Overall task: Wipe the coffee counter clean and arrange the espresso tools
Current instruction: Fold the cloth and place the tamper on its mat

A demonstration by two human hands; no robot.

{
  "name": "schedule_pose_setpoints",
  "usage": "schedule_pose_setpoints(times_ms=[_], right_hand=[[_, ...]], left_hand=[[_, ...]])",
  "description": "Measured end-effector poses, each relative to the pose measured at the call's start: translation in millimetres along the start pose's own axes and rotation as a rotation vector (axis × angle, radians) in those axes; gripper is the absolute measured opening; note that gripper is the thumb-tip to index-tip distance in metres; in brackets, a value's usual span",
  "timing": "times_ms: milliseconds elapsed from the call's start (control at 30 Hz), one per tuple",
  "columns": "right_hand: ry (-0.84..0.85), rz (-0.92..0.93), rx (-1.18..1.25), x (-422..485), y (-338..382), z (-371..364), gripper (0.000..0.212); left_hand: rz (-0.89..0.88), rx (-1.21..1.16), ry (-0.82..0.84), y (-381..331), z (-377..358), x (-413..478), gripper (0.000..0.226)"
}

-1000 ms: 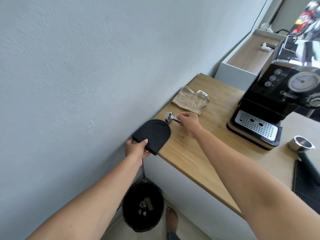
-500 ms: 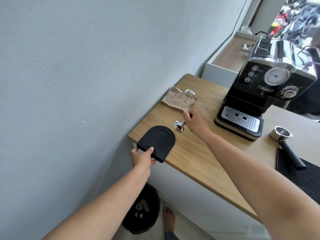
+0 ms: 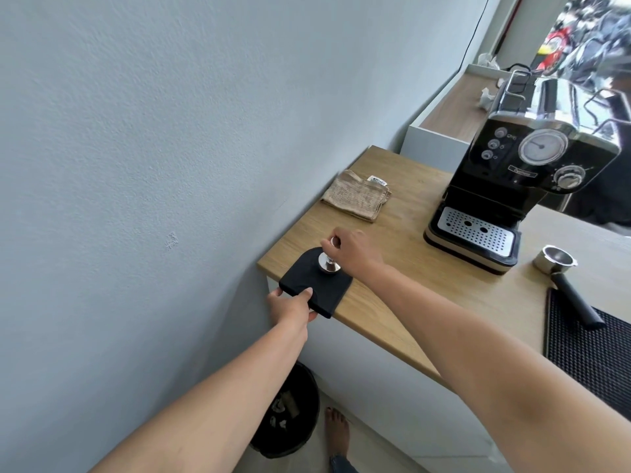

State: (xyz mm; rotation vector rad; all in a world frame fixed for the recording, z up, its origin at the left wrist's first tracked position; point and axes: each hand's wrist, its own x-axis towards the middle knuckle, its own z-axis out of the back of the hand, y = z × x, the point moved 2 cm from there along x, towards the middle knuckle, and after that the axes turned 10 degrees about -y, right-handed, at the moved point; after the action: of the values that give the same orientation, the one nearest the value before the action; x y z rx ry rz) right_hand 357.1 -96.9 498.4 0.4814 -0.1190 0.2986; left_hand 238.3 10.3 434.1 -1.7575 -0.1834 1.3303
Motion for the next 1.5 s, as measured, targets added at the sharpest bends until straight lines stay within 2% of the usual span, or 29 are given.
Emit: schedule_pose_setpoints(times_ms=[367, 667, 933, 1033, 1133, 1233, 1333, 1500], right_hand=[[-0.045, 0.175, -0.241, 0.1, 18.3, -8.8, 0.039], [-0.062, 0.106, -0.38, -1.2, 20.8, -13.6, 0.039], [-0.034, 0.076, -0.445, -2.8, 25.3, -11.9, 0.038], [-0.005, 0.047, -0.398, -3.9, 24.6, -11.4, 0.041], [0.02, 0.003, -0.261, -8.9, 22.6, -9.0, 0.051], [-0.035, -0.08, -0.083, -19.7, 19.8, 2.9, 0.059], [-0.091, -0.144, -0.024, -30.5, 9.1, 17.8, 0.046], [-0.151, -0.281, 0.002, -55.4, -23.5, 45.8, 0.041]], left_hand=[[-0.001, 0.049, -0.003, -2.5, 1.8, 0.4, 0.064], [-0.015, 0.152, 0.033, -8.1, 1.7, 7.2, 0.06], [-0.02, 0.27, 0.103, -10.3, 3.2, 9.9, 0.042], [-0.037, 0.35, 0.159, -12.9, 4.8, 5.5, 0.036], [-0.126, 0.355, 0.148, -19.6, 8.3, 0.4, 0.043], [-0.306, 0.43, 0.055, -35.3, 12.3, -9.0, 0.055], [-0.485, 0.496, -0.029, -58.3, 15.9, -18.6, 0.051], [-0.693, 0.588, 0.076, -85.5, 0.3, -42.3, 0.038]])
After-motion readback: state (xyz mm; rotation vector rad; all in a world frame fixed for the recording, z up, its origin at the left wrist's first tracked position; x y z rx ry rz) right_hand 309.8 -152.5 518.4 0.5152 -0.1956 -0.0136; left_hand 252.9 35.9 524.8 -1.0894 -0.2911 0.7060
